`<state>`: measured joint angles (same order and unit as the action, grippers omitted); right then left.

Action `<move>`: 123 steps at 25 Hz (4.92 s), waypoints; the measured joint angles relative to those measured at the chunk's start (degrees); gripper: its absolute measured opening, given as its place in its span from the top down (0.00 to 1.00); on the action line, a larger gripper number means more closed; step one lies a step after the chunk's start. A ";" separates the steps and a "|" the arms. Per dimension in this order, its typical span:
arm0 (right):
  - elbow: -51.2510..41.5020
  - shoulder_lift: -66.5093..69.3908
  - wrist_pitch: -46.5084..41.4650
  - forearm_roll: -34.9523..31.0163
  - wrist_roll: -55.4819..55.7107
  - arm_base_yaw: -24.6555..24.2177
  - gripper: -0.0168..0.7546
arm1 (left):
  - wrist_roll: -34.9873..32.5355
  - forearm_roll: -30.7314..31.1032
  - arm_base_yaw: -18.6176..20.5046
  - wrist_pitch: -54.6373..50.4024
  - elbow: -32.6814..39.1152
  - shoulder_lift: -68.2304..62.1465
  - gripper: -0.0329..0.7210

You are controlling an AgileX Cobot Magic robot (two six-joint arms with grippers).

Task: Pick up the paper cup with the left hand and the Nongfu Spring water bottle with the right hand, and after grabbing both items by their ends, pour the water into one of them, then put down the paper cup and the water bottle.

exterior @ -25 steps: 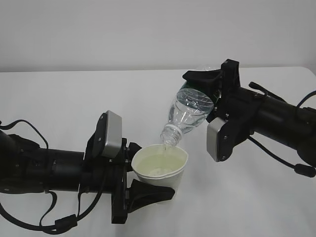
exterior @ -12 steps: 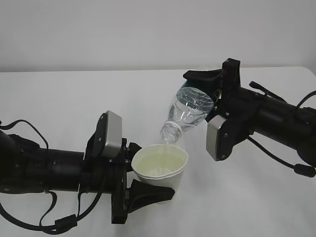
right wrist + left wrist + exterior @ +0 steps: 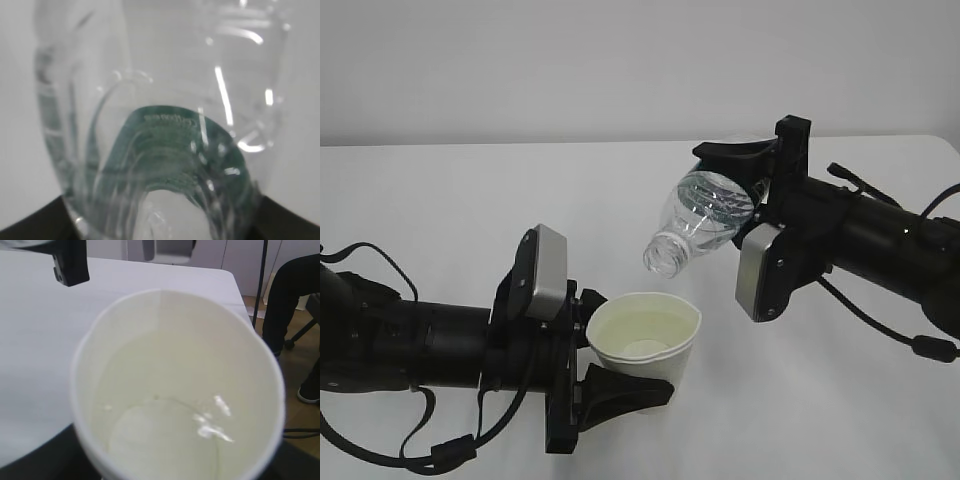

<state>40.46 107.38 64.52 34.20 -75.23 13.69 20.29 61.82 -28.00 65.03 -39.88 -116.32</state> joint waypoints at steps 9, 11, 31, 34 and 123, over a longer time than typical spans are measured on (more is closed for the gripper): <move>0.00 0.00 0.00 0.00 3.69 0.32 0.44 | 0.00 0.04 0.00 0.00 0.00 0.00 0.33; 0.00 0.00 0.00 -0.11 4.13 0.56 0.44 | 0.00 0.04 0.00 0.00 0.00 0.00 0.33; 0.00 0.00 0.00 -5.87 12.48 0.79 0.44 | 0.00 0.04 0.00 -0.13 0.00 0.00 0.33; 0.00 0.00 0.00 -6.65 14.01 0.79 0.44 | 0.00 0.04 0.00 -0.22 0.00 0.00 0.33; -0.61 0.00 0.00 -41.47 54.05 0.79 0.44 | 0.00 0.13 0.00 -0.22 0.00 0.00 0.33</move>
<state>39.85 107.38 64.52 -7.28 -21.18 14.48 20.29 61.95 -28.00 64.82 -39.88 -116.32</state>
